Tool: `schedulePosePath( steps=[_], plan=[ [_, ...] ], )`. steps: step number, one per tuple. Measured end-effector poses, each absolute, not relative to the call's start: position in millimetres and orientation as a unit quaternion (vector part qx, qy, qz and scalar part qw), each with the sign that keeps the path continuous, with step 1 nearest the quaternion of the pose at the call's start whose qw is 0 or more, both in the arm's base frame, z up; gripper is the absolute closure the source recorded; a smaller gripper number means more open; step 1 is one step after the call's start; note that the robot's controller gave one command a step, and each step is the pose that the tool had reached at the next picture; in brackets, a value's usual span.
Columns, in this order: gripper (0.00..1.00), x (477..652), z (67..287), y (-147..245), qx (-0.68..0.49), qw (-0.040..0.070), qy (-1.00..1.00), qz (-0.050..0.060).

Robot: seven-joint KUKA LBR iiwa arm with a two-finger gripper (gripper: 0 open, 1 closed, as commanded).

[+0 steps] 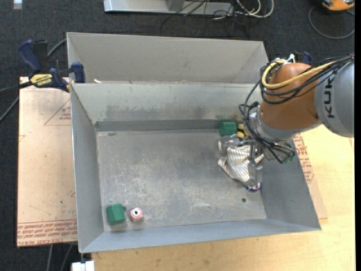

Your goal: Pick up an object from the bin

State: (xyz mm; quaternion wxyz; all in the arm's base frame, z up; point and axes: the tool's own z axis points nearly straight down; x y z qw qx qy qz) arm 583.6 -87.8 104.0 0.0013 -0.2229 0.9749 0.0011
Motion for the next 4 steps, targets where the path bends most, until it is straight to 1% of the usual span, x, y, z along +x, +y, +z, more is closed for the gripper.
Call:
schedulePosePath(
  steps=[1, 2, 3, 4],
  plan=[
    [0.00, 583.2, 167, -92, -0.217, 0.000, 0.976, 0.002],
    [1.00, 628.0, 91, -116, -0.214, 0.003, 0.977, 0.002],
    [1.00, 627.9, 91, -116, -0.214, 0.003, 0.977, 0.002],
    [1.00, 625.6, 164, -124, -0.219, 0.003, 0.976, 0.003]
  ],
)
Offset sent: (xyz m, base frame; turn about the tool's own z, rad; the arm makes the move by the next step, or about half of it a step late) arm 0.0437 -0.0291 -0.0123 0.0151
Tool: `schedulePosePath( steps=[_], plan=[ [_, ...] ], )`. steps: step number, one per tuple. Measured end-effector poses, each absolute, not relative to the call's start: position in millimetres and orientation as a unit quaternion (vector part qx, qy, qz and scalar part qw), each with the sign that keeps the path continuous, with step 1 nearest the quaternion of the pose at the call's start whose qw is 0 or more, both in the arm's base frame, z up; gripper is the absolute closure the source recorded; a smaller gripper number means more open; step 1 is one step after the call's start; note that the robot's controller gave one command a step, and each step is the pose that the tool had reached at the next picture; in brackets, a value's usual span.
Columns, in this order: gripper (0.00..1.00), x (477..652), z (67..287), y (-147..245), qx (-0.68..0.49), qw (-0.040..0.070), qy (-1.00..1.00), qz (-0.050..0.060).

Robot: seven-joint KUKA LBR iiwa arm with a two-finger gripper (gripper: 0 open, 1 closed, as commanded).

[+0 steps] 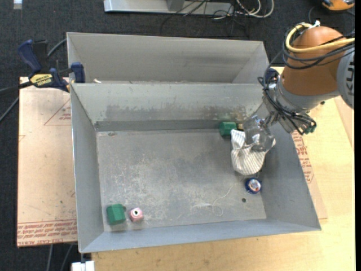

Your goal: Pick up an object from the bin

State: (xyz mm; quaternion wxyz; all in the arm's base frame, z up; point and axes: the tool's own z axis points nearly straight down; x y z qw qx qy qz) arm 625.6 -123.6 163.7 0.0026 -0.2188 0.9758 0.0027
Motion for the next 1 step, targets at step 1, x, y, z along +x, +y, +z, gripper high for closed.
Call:
schedulePosePath(
  steps=[1],
  plan=[
    [1.00, 614.8, 218.8, -122.0, -0.227, 0.007, 0.974, 0.001]
  ],
)
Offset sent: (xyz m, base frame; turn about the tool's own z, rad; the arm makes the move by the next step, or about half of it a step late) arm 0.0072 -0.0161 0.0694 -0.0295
